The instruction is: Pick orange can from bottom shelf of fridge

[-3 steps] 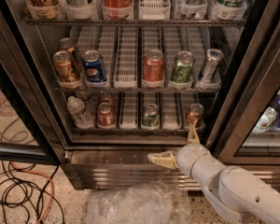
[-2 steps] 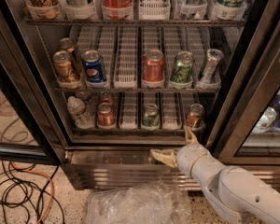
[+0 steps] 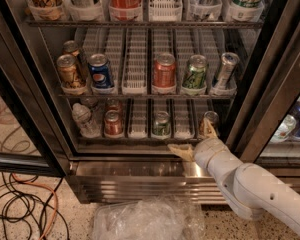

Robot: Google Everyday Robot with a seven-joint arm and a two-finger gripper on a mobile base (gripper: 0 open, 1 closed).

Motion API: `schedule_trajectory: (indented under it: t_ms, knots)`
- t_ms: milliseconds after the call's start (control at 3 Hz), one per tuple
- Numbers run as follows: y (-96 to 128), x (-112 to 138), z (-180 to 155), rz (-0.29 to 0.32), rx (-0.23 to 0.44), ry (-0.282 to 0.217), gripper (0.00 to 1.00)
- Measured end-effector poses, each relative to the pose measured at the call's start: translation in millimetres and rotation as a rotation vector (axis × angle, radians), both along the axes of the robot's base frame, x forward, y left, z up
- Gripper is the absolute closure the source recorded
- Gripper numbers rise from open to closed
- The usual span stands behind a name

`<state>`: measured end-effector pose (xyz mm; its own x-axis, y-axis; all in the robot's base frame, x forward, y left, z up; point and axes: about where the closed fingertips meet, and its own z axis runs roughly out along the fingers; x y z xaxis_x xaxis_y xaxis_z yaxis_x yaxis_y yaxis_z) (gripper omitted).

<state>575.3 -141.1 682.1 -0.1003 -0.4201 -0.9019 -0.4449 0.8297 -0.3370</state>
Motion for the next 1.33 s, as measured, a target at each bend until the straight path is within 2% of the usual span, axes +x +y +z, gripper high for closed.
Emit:
schedule_trajectory:
  t_ms: [333, 667, 1000, 1333]
  knots:
    - [-36, 27, 23, -0.103, -0.052, -0.089, 0.12]
    - [-59, 38, 35, -0.181, -0.069, -0.116, 0.0]
    - [-60, 38, 35, -0.186, -0.07, -0.116, 0.1]
    - [-56, 40, 34, -0.166, -0.094, -0.124, 0.08]
